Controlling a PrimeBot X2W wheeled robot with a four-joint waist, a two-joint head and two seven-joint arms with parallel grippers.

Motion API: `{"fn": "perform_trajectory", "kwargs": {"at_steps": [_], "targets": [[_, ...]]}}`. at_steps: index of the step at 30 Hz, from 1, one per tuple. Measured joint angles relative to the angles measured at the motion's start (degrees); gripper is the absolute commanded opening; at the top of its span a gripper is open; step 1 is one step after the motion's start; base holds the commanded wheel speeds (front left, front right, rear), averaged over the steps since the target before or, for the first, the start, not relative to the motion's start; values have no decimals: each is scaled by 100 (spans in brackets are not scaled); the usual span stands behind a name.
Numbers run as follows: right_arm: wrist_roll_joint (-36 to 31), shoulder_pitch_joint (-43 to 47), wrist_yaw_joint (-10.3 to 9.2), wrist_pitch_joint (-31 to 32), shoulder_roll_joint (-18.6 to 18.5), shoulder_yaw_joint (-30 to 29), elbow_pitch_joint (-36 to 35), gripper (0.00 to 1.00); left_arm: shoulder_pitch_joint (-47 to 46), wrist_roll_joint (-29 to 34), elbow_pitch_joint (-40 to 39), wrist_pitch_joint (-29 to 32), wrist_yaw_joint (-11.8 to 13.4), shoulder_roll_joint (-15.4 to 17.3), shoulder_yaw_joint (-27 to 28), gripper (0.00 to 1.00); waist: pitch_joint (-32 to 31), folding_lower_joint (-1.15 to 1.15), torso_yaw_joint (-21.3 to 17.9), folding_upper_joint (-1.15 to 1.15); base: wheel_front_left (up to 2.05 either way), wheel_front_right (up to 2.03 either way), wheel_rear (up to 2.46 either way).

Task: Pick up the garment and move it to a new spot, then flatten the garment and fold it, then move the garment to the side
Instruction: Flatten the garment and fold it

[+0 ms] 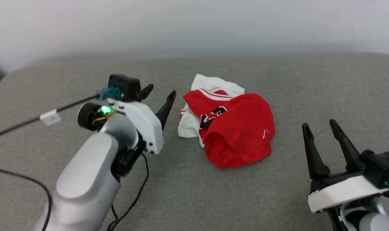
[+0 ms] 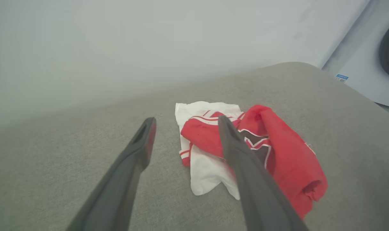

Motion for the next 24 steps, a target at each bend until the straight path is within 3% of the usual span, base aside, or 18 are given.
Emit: {"fn": "perform_trajectory", "kwargs": {"at_steps": [10,24], "targets": [[63,-313,0,-243,-1,42,222,100,-1131,-342,1583,1758,-304,-100,-553,100,723,0,-376,0,0,0,0],[100,-617,0,-386,0,135,427,100,-1920,-625,2729,2706,-360,-410,-1263,100,1352,0,-626,0,0,0,0]]}}
